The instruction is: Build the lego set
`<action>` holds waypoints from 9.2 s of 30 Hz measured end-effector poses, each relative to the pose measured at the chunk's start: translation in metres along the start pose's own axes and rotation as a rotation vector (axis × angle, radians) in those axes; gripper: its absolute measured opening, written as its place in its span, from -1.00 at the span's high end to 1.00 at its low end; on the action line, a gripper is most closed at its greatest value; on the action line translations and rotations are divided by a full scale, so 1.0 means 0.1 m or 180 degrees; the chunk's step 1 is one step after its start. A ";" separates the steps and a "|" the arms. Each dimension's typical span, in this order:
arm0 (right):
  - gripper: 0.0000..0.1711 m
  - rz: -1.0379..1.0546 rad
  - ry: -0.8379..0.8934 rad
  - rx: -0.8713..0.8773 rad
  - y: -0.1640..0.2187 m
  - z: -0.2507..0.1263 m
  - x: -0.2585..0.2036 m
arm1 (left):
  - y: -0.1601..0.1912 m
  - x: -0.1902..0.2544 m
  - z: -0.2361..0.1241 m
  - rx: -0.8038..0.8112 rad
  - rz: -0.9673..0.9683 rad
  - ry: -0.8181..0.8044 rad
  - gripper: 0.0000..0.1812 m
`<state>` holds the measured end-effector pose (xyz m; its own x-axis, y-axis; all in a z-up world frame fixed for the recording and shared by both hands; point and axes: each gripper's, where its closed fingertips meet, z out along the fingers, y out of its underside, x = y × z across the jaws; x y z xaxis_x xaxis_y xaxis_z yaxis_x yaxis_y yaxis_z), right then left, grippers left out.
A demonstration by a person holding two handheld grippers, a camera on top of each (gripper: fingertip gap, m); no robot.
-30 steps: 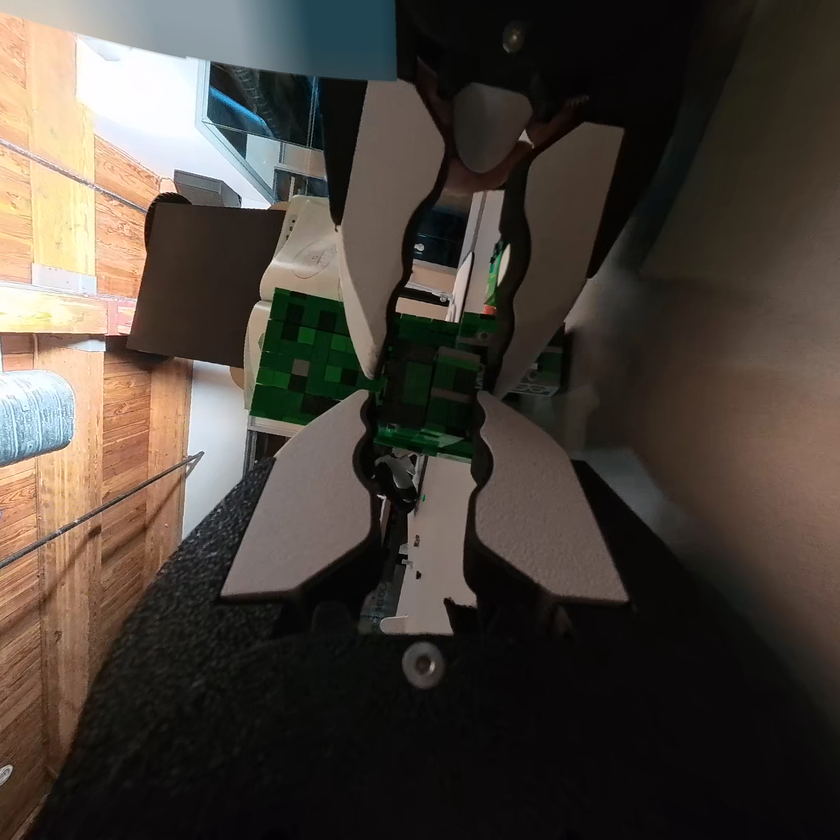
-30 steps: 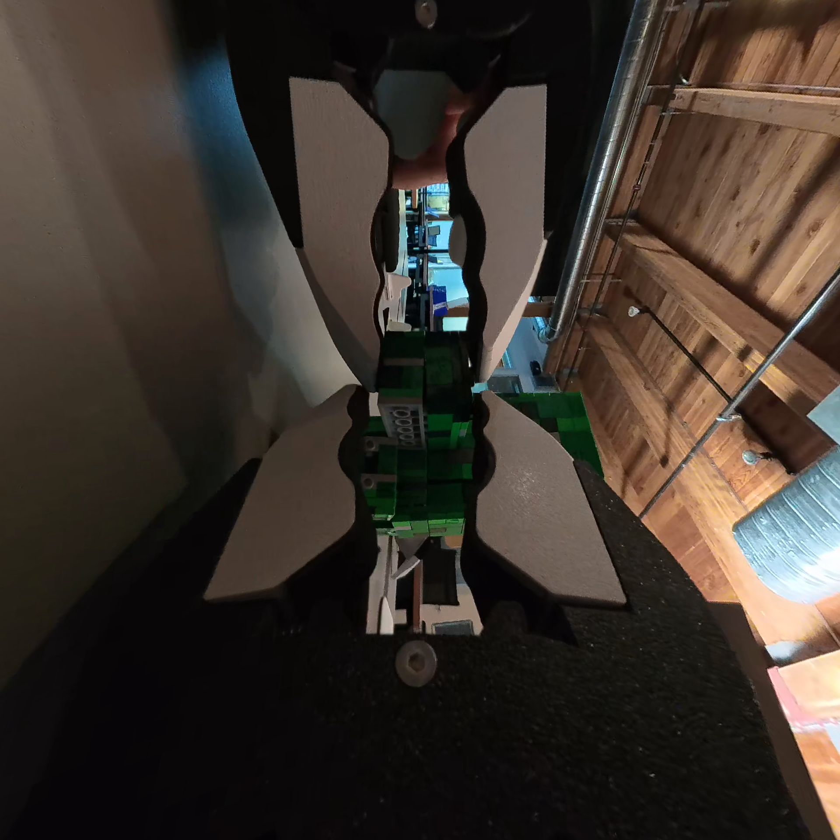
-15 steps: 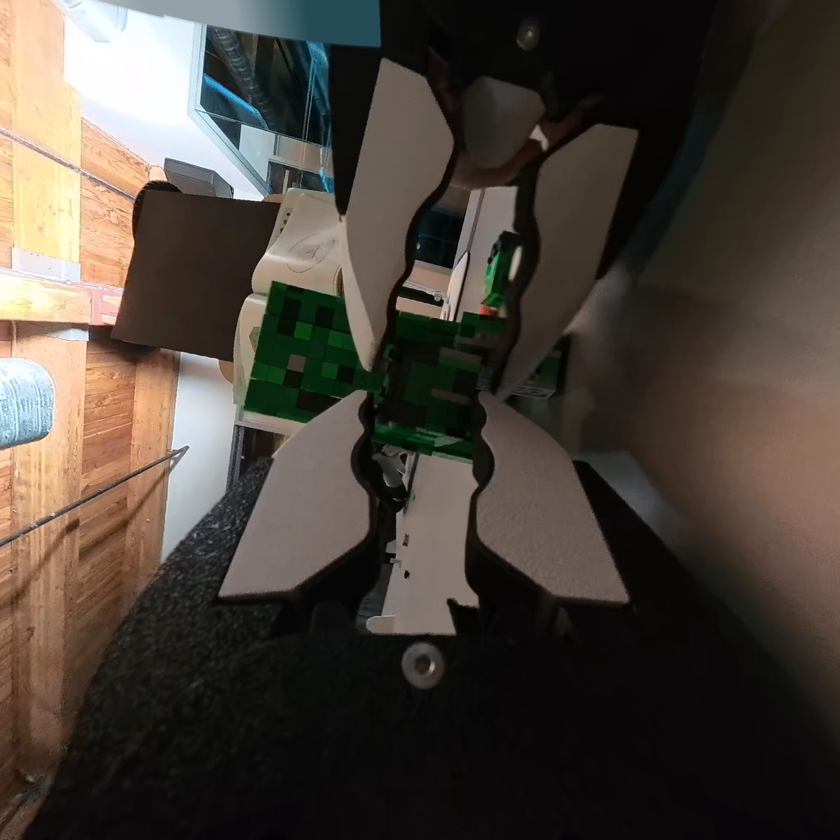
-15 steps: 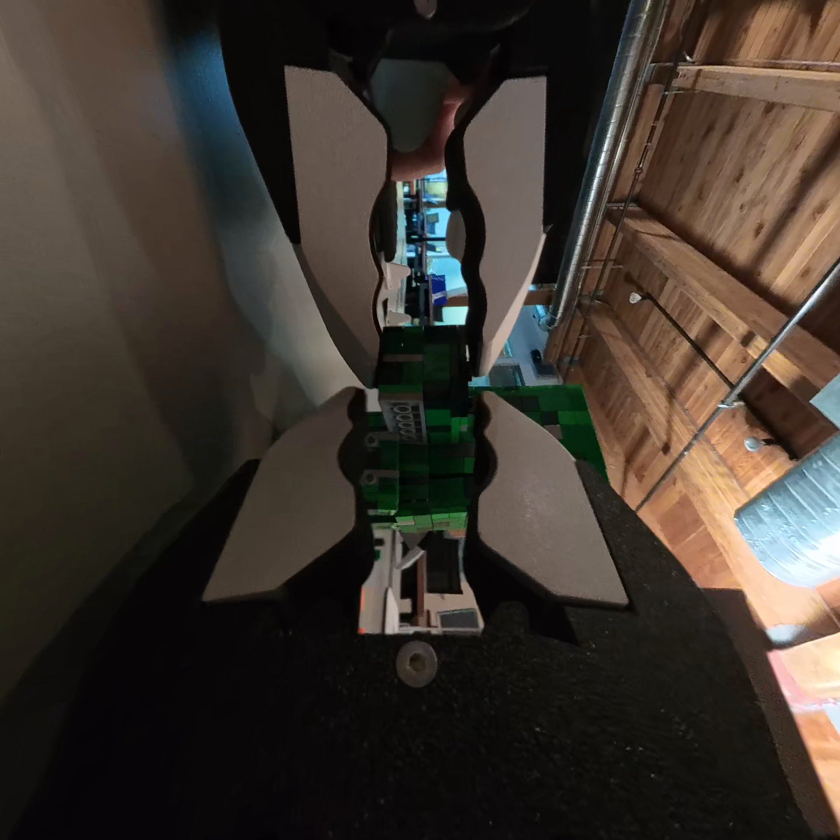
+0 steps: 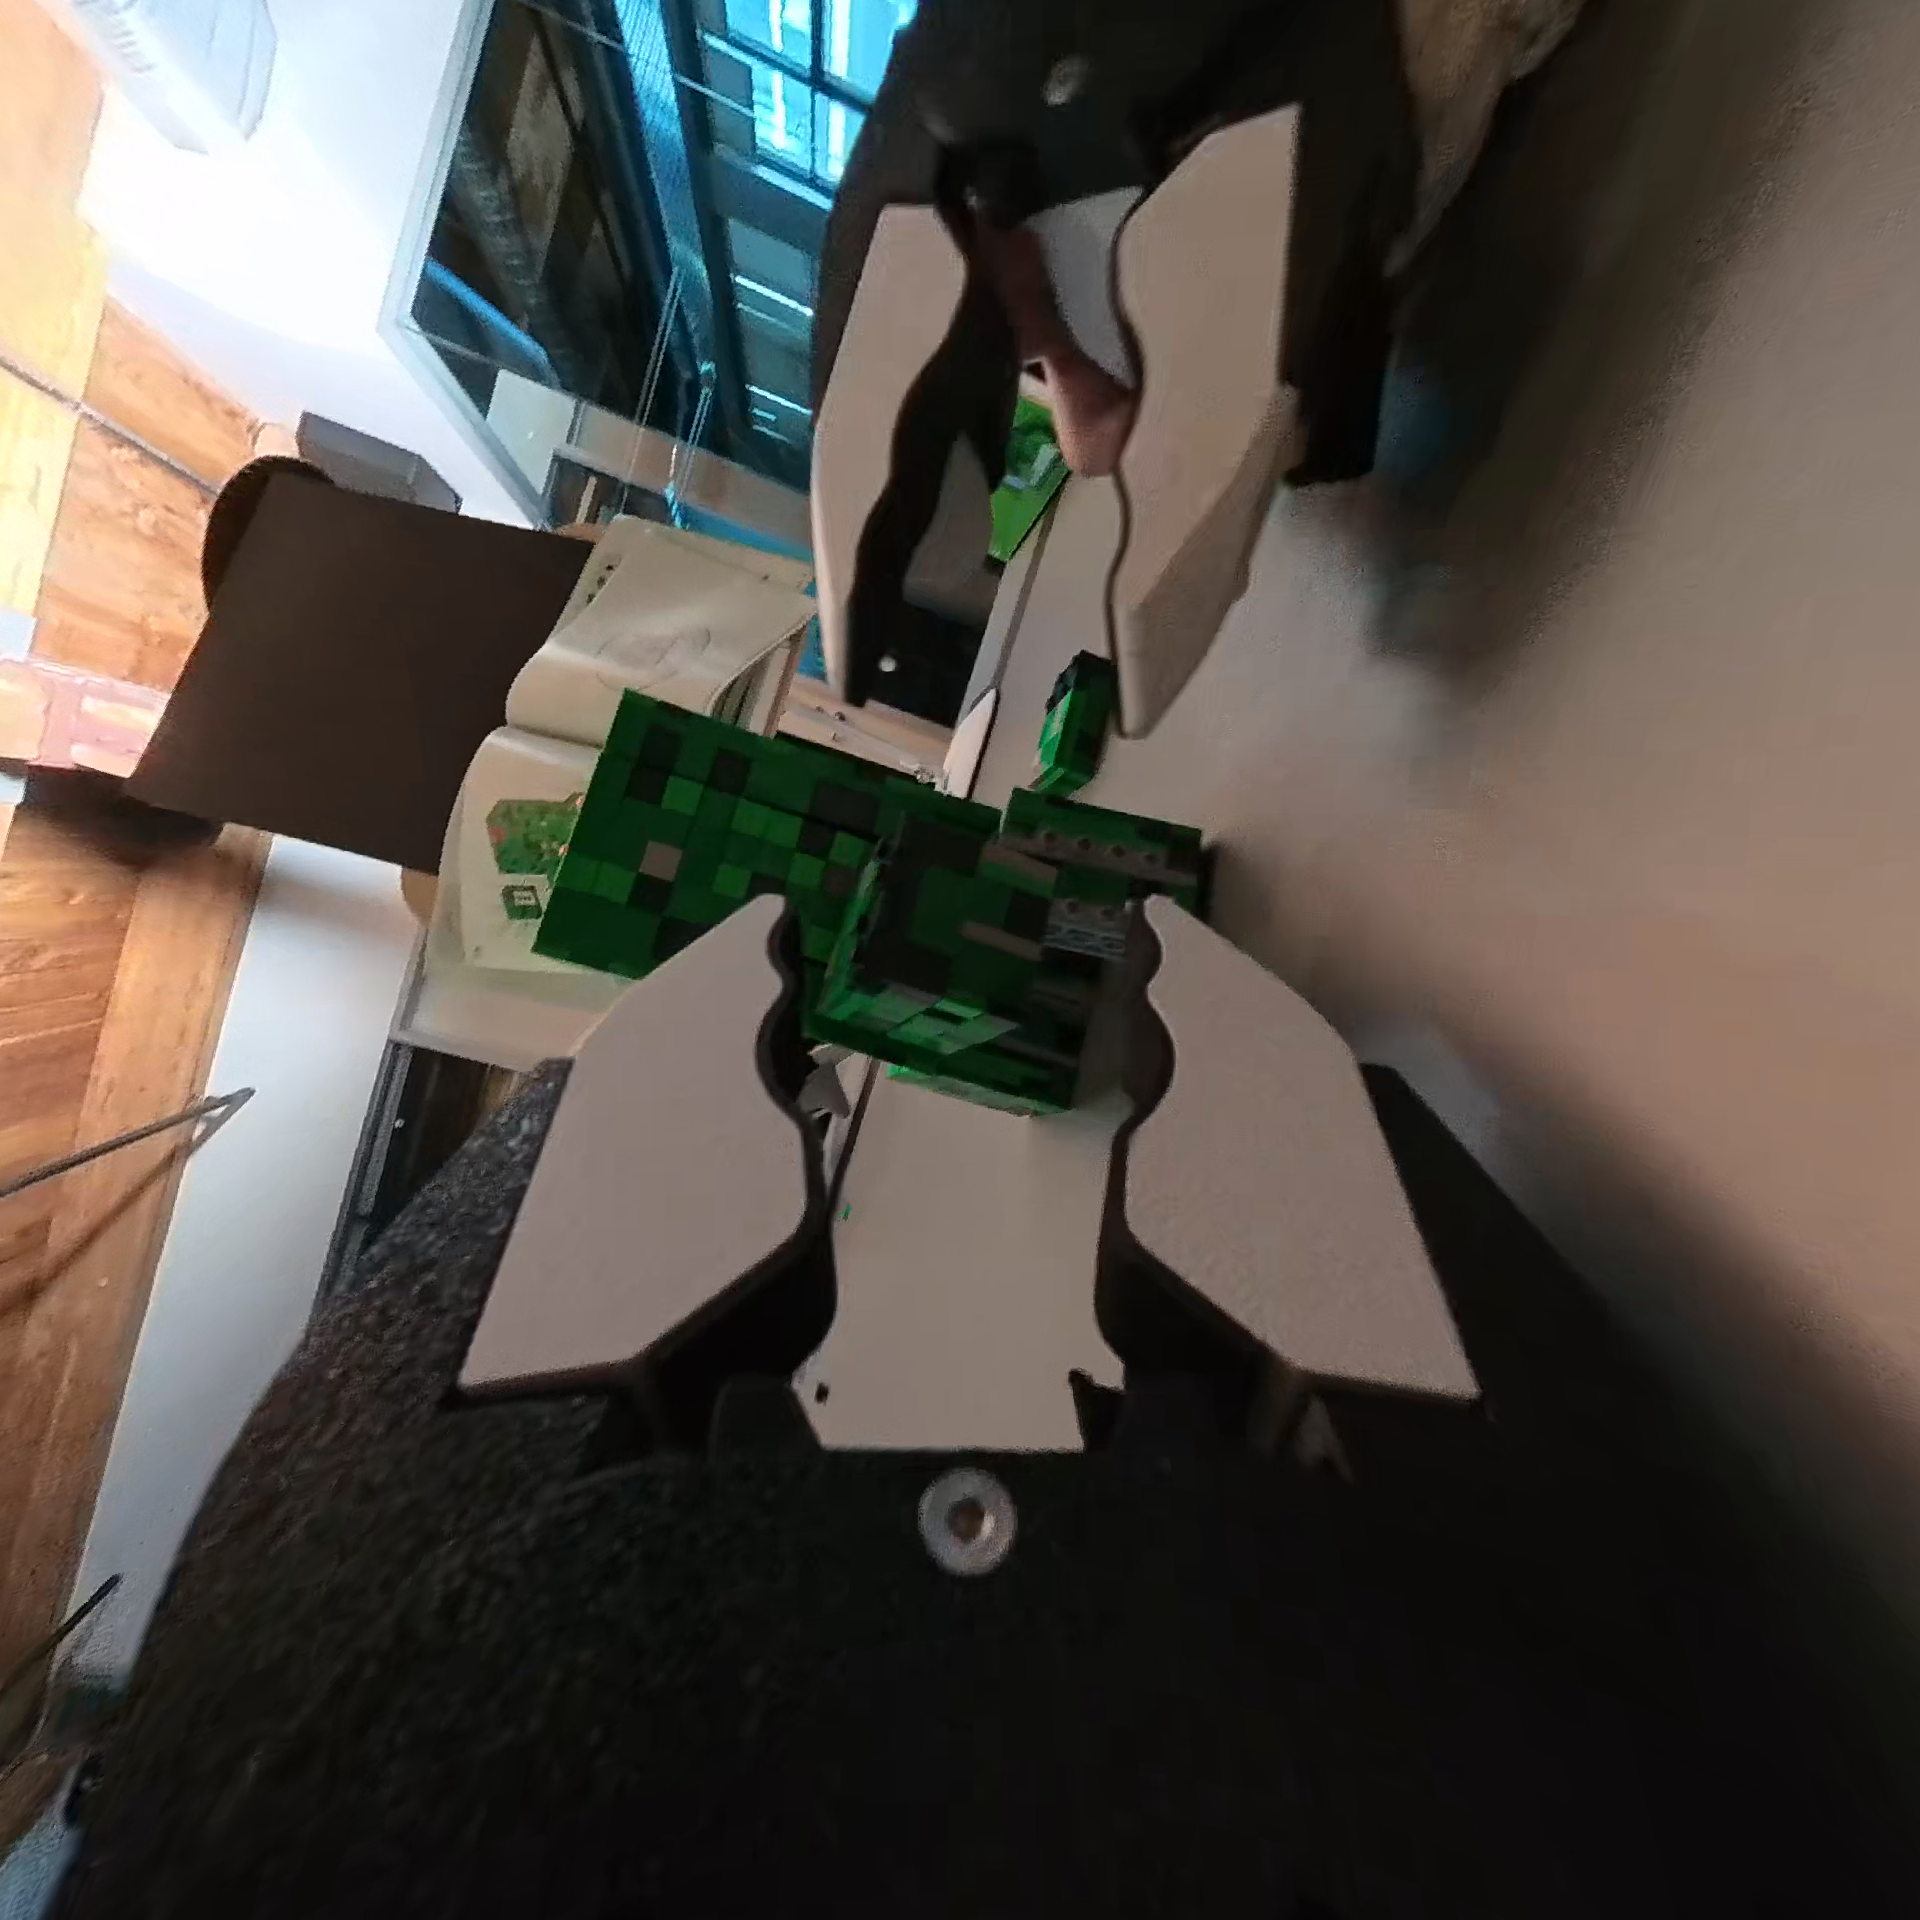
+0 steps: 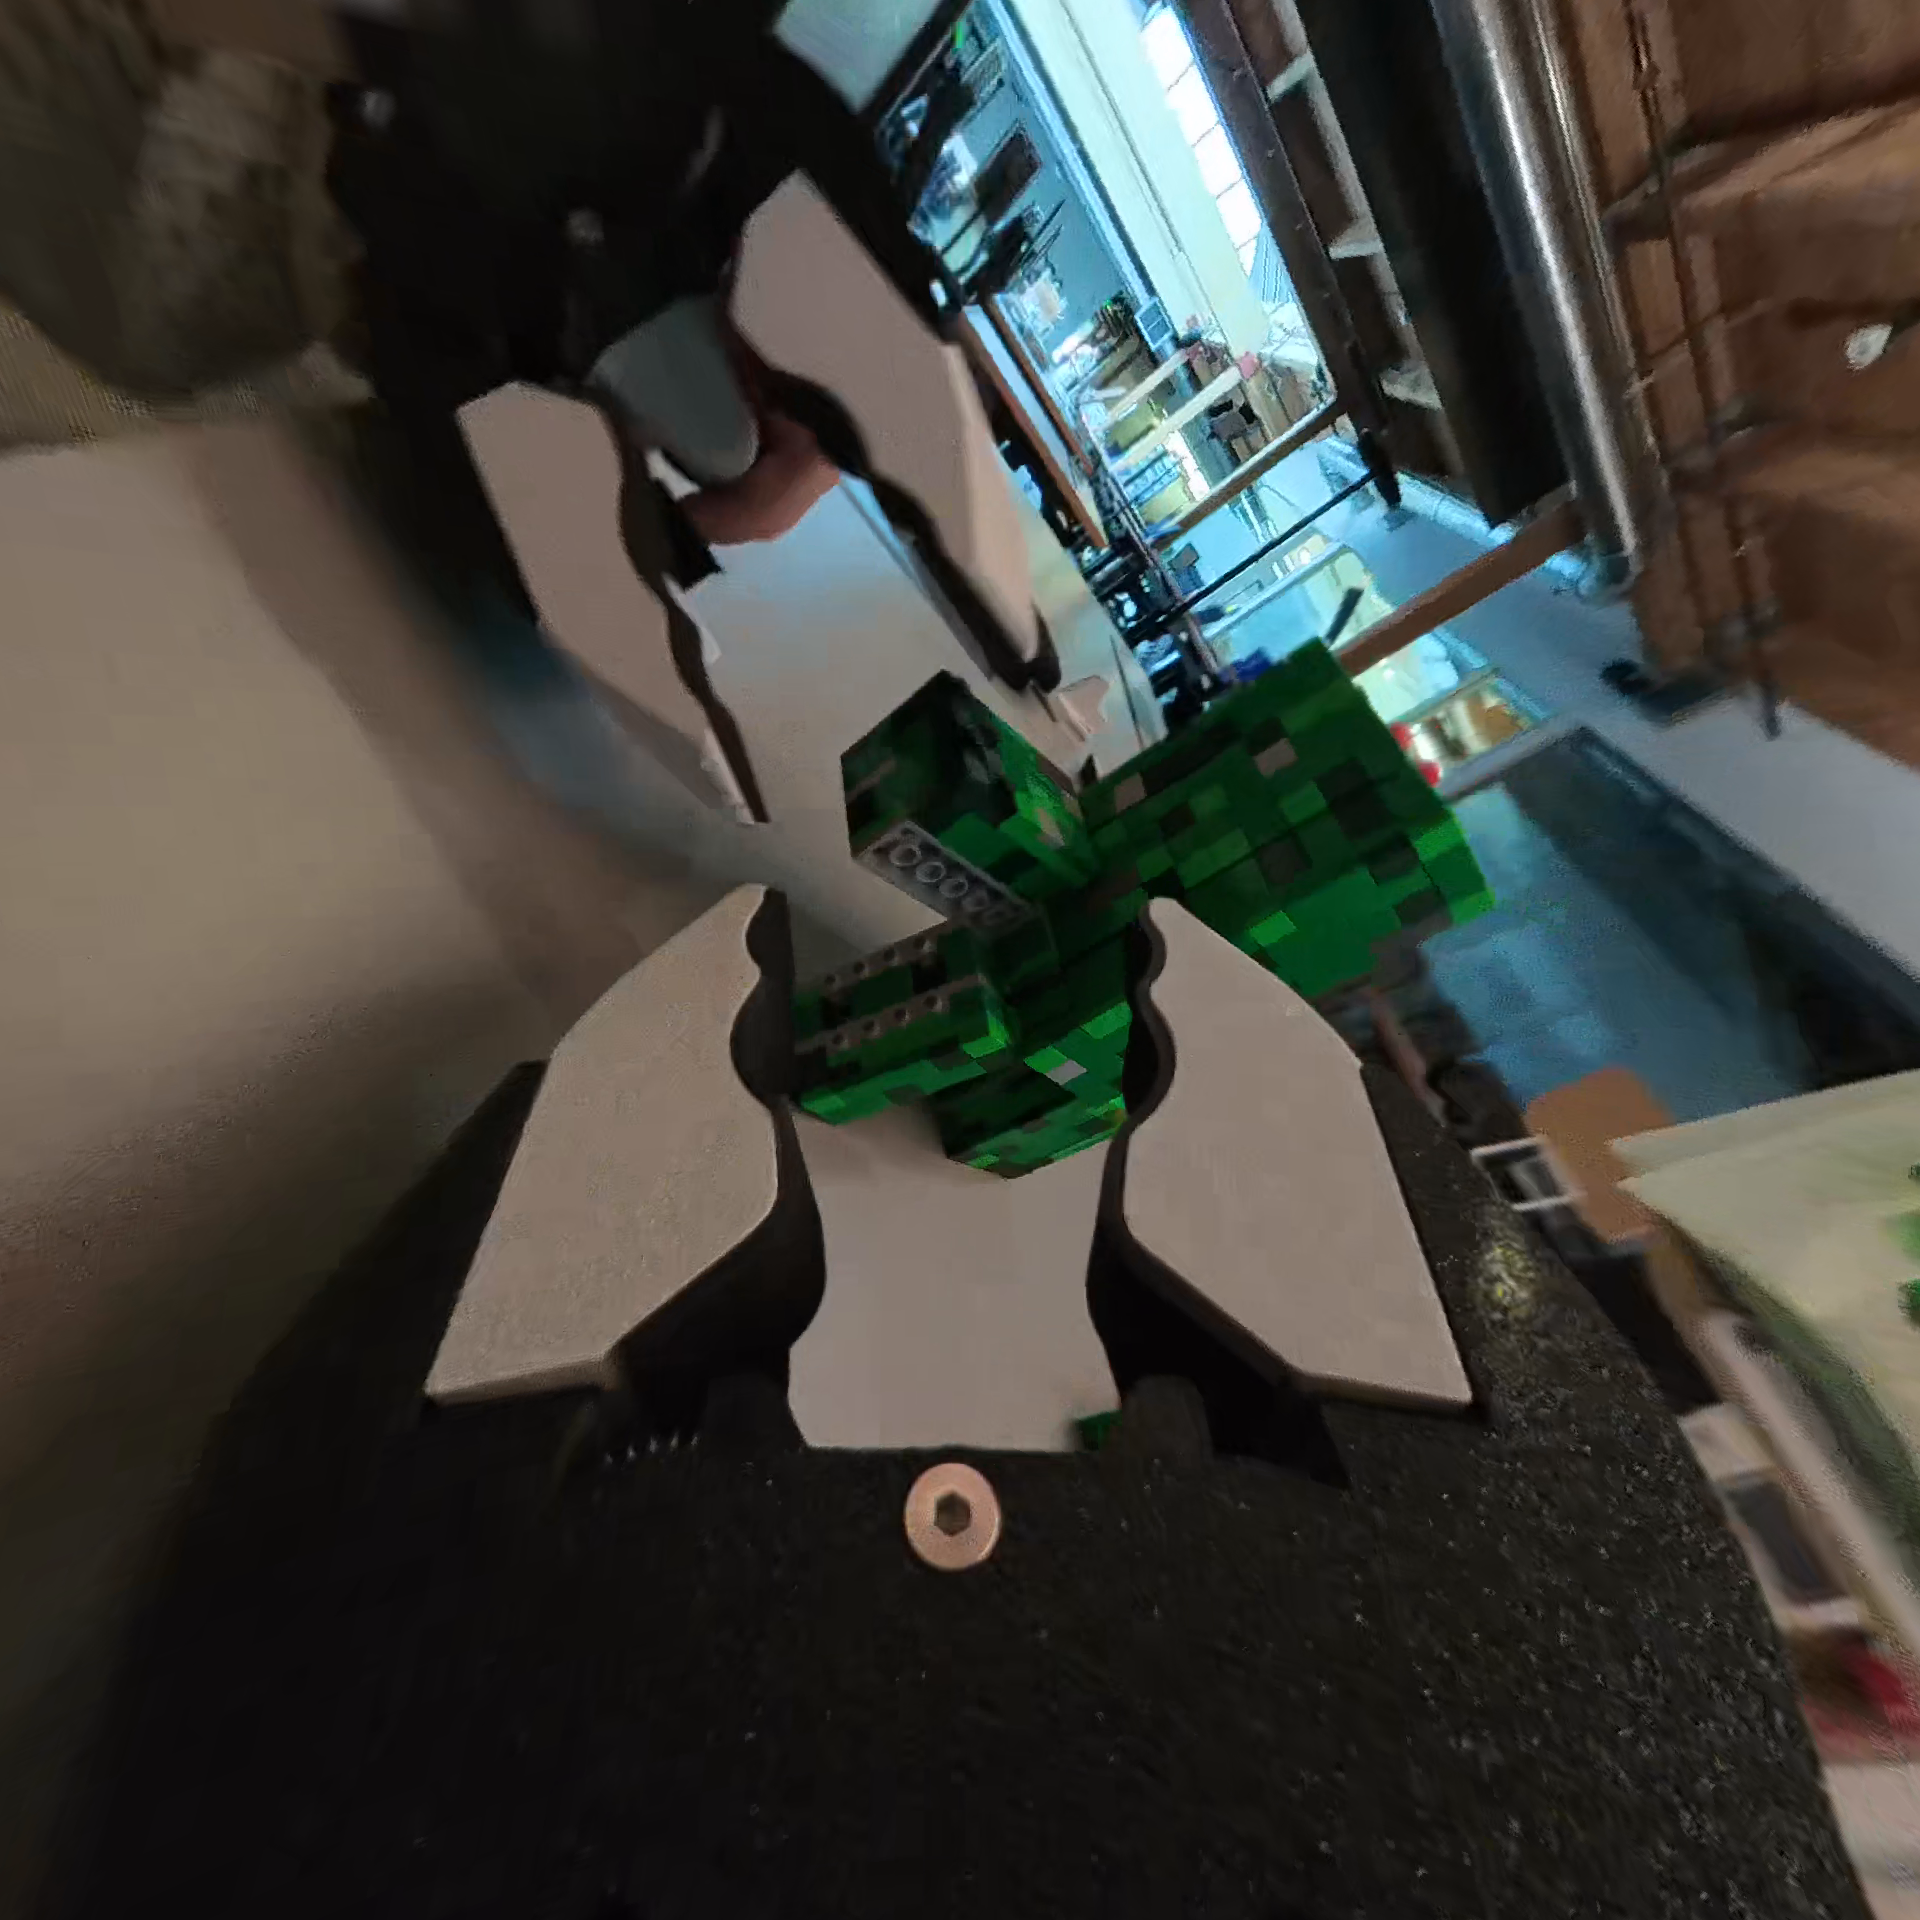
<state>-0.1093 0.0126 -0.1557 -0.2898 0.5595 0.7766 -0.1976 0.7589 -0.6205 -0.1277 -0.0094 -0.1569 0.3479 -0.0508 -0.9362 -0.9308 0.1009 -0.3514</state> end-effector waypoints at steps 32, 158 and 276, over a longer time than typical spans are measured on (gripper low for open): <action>0.45 0.1402 -0.0073 -0.0264 0.35 0.07 0.28 | 0.34 0.25 0.28 -0.0562 -0.0692 0.0685 0.68; 0.32 0.3521 -0.0024 -0.1159 1.22 -0.67 0.66 | 0.50 0.14 0.51 -0.1136 -0.3436 0.1556 0.30; 0.58 0.2711 -0.1437 -0.2010 1.66 -0.42 0.43 | 0.53 0.36 0.83 0.0302 -0.2045 0.3366 0.04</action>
<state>-0.1152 0.1765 -0.2211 -0.4382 0.8971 -0.0571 0.6904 0.2952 -0.6605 -0.1547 0.0769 -0.2103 0.4354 -0.8893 -0.1401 -0.5980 -0.1694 -0.7834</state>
